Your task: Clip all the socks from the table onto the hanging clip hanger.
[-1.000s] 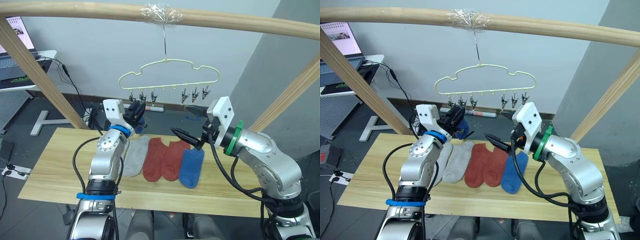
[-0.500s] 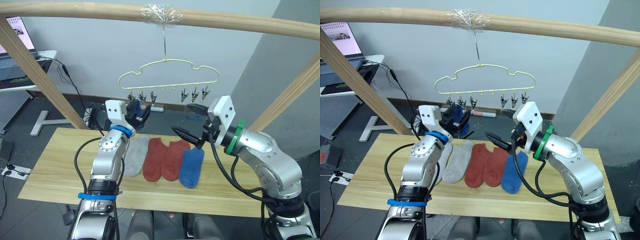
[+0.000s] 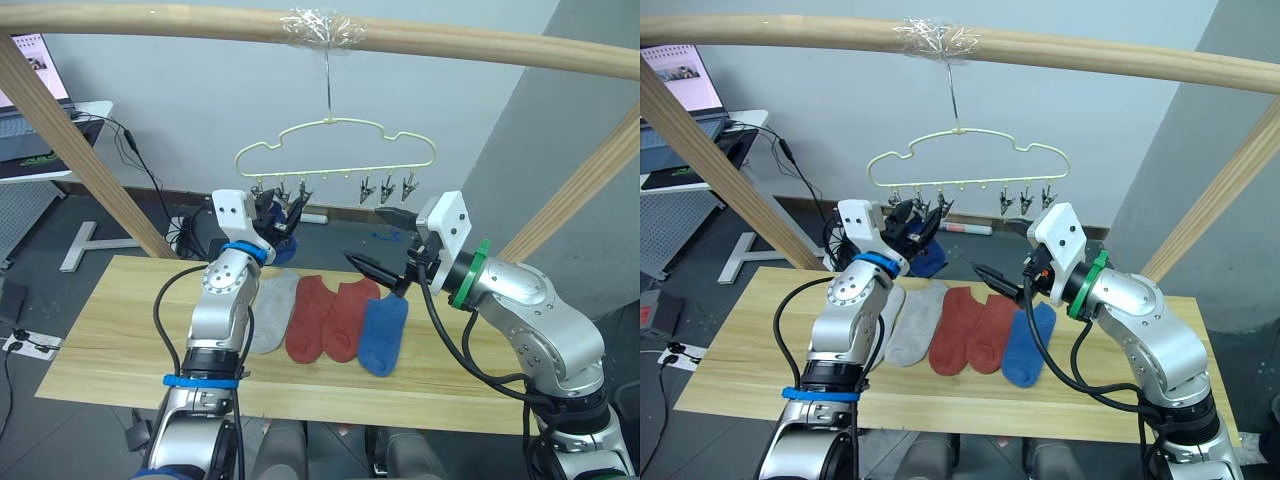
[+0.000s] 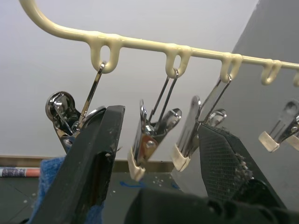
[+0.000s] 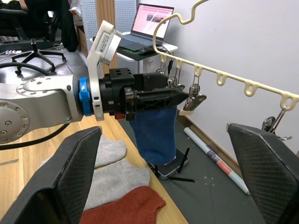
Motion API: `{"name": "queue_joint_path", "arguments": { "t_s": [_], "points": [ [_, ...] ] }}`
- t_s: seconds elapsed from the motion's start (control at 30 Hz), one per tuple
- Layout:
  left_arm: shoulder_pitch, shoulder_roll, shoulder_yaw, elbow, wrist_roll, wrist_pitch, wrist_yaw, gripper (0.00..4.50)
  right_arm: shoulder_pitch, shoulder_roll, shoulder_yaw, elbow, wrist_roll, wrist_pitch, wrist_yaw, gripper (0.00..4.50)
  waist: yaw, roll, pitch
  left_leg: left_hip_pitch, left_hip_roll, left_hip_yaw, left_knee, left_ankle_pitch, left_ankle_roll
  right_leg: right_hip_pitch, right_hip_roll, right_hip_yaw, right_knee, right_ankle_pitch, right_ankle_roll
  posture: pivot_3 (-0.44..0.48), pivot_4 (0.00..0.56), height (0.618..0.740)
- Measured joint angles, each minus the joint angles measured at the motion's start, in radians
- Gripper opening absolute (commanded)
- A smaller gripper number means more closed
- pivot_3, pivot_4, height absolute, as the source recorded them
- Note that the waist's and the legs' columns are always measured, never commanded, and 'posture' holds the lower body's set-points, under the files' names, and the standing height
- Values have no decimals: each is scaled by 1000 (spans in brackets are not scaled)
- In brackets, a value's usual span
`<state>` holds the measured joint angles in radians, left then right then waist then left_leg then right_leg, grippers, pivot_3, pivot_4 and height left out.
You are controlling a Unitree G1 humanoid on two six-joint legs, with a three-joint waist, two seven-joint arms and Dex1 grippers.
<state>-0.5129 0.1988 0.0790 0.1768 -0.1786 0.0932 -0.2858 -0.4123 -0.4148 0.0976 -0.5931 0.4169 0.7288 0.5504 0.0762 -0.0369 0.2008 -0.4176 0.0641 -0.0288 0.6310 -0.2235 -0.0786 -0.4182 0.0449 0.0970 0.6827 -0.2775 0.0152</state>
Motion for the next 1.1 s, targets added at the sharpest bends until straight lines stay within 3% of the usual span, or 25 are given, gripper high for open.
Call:
{"name": "queue_joint_path", "arguments": {
  "t_s": [0.7,0.8,0.97,1.1],
  "points": [
    [-7,-8,3,26,39,-39,34,2870,-1,-6,-11,7,4,0,-8,4500,0,0,0,2,0,-1,1,0,0,3,0,0,0,0,0,150,182,740],
    [-8,-9,3,27,34,-40,26,2322,-1,-6,-17,7,4,0,-9,4500,0,0,0,2,0,-1,1,0,0,3,0,-1,0,0,0,148,182,740],
    [-12,-20,4,27,20,-41,7,792,0,-6,-19,7,5,1,-11,4500,0,0,0,2,0,-1,2,0,0,3,0,-1,0,0,0,148,183,740],
    [-13,-20,5,27,20,-43,-4,36,0,-6,-19,7,8,1,-11,4500,-1,0,0,2,0,-1,3,0,0,4,0,-1,0,0,1,150,185,740]
  ]
}}
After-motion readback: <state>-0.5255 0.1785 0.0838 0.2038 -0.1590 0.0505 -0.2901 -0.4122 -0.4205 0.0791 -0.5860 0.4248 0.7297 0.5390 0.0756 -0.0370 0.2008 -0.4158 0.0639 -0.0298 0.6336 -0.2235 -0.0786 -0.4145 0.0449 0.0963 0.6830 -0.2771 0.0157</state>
